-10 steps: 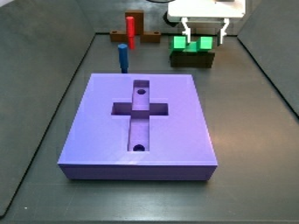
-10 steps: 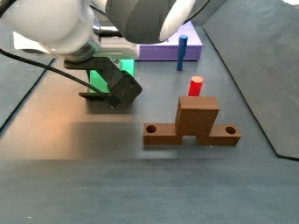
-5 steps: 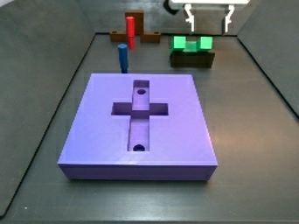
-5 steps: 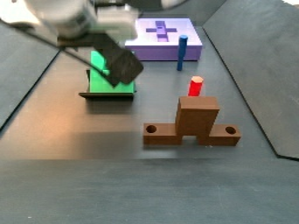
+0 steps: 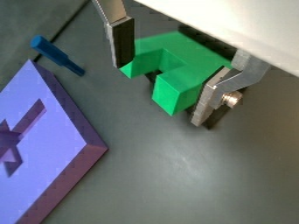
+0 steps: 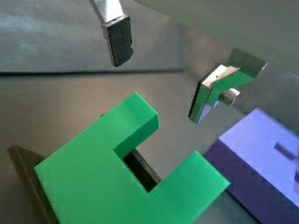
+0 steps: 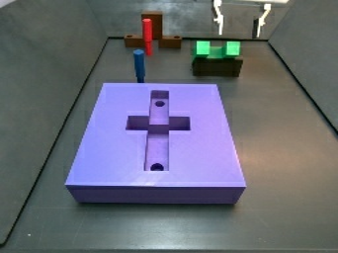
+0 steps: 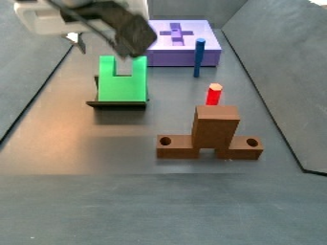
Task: Pick up the green object. Move up. Place the green object on the fixture. Regrasp the green object. Move to above the board. Insert the green object.
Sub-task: Regrasp the green object.
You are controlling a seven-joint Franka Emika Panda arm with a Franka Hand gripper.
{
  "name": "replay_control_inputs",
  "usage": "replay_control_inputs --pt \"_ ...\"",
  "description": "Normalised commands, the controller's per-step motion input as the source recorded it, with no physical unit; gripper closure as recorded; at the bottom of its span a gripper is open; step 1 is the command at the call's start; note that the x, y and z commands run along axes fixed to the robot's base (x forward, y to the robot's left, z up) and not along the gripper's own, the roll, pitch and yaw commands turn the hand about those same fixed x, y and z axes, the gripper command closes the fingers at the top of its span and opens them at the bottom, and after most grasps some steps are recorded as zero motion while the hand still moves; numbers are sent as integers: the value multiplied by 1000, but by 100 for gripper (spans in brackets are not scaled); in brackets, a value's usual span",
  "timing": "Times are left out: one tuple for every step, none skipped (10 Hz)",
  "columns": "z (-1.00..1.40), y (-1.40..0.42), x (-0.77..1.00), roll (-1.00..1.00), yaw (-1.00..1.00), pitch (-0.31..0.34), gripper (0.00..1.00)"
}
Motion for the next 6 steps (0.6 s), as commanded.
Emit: replay_control_inputs --pt "314 -337 -11 886 89 343 0" --pt "160 -371 0 514 0 0 0" --pt "103 -389 -203 451 63 -403 0" --pt "6 -354 0 826 146 -540 0" --pt "0 -174 131 1000 111 -366 0" --pt "0 -63 157 1000 51 -274 0"
